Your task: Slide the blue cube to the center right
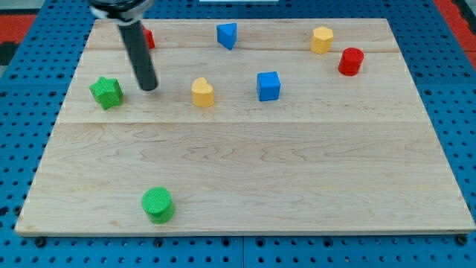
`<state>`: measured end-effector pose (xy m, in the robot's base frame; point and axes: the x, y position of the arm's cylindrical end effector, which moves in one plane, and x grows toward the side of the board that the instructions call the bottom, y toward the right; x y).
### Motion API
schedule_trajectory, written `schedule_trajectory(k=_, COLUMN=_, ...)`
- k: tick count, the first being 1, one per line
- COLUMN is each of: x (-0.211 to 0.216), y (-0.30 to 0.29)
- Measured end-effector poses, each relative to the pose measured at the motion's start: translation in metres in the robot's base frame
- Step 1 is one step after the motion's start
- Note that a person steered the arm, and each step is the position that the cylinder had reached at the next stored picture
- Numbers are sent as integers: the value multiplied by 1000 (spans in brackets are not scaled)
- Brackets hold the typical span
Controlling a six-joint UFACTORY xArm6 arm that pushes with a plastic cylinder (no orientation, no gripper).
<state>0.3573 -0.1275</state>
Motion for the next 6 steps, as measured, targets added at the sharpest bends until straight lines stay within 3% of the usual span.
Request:
schedule_trajectory(k=2, x=-19, y=126)
schedule_trajectory(k=3, x=13, y=146)
schedule_trajectory(k=5, x=35, y=259)
schedule_trajectory(k=6, x=28, y=244)
